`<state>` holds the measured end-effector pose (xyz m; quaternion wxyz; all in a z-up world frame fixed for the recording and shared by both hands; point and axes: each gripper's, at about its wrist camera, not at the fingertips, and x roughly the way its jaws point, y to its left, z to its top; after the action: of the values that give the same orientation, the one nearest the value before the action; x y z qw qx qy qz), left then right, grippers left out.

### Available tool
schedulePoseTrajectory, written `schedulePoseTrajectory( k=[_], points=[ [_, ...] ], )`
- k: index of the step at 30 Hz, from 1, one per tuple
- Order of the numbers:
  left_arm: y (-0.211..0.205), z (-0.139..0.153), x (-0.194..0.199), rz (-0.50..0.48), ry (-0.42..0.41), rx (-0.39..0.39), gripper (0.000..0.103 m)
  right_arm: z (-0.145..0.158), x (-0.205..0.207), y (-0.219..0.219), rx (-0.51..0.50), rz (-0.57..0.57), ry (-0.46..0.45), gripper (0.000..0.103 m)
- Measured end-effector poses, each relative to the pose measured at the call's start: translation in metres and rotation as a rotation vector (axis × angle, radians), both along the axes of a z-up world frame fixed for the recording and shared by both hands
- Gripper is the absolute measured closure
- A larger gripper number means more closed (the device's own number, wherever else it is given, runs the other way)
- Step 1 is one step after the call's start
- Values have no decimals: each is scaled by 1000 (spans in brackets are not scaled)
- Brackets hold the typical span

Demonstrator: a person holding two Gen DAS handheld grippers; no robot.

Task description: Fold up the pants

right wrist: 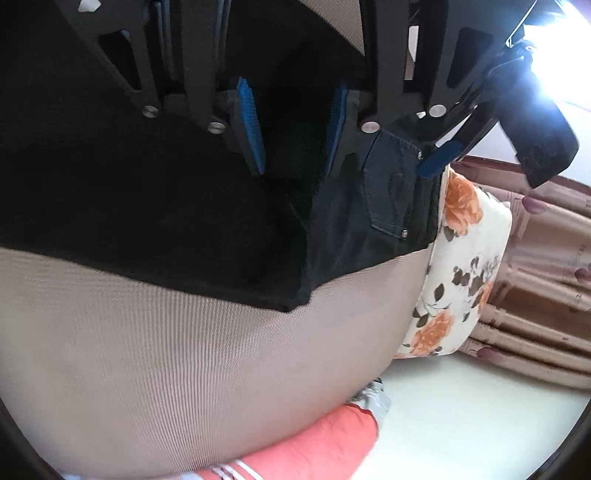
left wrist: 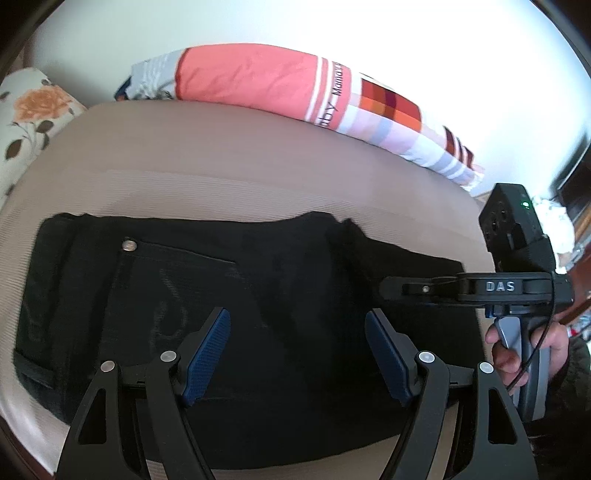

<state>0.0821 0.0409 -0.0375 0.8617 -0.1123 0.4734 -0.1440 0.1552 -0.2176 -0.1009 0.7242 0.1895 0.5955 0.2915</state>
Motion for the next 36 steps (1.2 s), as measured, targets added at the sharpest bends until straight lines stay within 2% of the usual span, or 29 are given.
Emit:
schedulePoseTrajectory(
  k=[4, 7, 14, 18, 25, 27, 28, 31, 33, 35, 36],
  points=[
    [-9, -8, 7, -29, 50, -63, 27, 18, -15, -27, -20, -60, -48, 56],
    [-18, -21, 16, -56, 104, -112, 29, 19, -28, -52, -20, -118, -40, 56],
    [-32, -47, 38, -89, 203, -164, 45, 9, -55, -103, -29, -233, -10, 56],
    [-30, -59, 49, -80, 235, -188, 47, 3, -62, -120, -4, -282, 3, 56],
    [-43, -61, 63, -146, 253, -230, 48, -7, -63, -127, 39, -324, 29, 56],
    [-52, -66, 60, -187, 315, -309, 62, -7, -62, -127, 42, -324, 28, 55],
    [-55, -70, 58, -194, 337, -322, 65, -7, -62, -125, 43, -323, 27, 54],
    [-59, -69, 53, -194, 300, -286, 75, -7, -62, -122, 36, -316, 24, 54],
    [-56, -71, 55, -177, 311, -289, 84, -7, -62, -122, 33, -313, 22, 54],
    [-55, -74, 60, -155, 330, -277, 97, -8, -62, -122, 32, -313, 22, 54],
    [-54, -73, 59, -148, 329, -273, 98, -8, -62, -122, 32, -315, 23, 54]
  ],
)
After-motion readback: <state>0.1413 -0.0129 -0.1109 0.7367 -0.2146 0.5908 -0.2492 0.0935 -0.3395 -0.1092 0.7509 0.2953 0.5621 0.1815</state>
